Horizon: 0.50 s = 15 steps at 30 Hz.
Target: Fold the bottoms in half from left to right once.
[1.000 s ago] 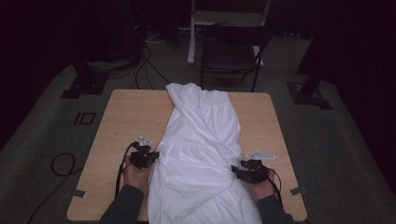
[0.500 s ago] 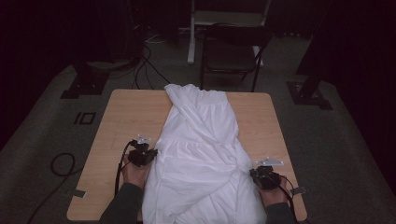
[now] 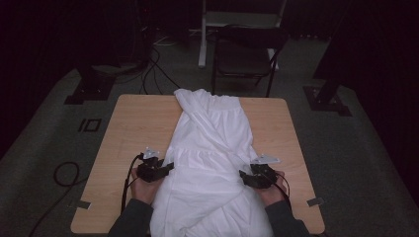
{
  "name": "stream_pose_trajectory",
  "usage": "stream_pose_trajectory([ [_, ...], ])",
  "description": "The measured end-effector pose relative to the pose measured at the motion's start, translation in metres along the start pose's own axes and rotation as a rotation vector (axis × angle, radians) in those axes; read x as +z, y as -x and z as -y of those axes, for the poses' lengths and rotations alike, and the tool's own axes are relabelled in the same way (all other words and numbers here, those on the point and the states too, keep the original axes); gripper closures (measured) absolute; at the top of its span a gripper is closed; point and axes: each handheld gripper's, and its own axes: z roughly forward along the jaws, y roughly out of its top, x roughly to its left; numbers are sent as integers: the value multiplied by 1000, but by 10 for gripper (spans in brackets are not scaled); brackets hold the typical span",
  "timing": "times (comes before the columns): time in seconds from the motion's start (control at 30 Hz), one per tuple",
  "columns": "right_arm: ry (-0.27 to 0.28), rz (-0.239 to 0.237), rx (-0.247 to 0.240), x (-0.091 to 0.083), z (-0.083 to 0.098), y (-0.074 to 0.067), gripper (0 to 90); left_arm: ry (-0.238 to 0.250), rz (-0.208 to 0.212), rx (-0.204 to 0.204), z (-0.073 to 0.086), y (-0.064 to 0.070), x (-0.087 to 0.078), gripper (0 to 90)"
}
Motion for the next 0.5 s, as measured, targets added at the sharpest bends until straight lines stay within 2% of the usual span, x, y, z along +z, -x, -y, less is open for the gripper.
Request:
stream_pose_trajectory([
  [0.1, -22, 7, -6, 10, -4, 0, 423, 1, 9, 3, 0, 1, -1, 534],
  [0.13, -51, -34, -12, 17, -8, 2, 616, 5, 16, -1, 0, 2, 0, 515],
  [0.17, -54, -57, -27, 17, -10, 2, 742, 5, 16, -1, 0, 2, 0, 506],
  [0.2, -47, -69, -37, 15, -13, 1, 825, 5, 19, 4, 0, 3, 0, 499],
  [0.23, -12, -70, -49, 9, -16, 1, 877, 12, 20, 12, 1, 4, 0, 486],
  [0.27, 43, -69, -53, -4, -19, 1, 885, 15, 24, 12, 1, 5, 0, 475],
  [0.3, 117, -50, -48, -21, -23, 2, 889, 20, 31, 9, 0, 5, 0, 465],
  [0.37, 255, 23, -18, -60, -30, 10, 890, 20, 37, 8, 1, 6, 0, 450],
  [0.4, 288, 68, 3, -74, -31, 16, 889, 14, 33, 12, 1, 7, 1, 446],
  [0.43, 288, 68, 3, -74, -31, 16, 889, 14, 33, 12, 1, 7, 1, 443],
  [0.47, 248, 150, 20, -81, -30, 33, 887, -4, 24, 31, 2, 10, 4, 440],
  [0.5, 214, 162, 46, -79, -26, 42, 885, -13, 17, 40, 2, 12, 6, 440],
])
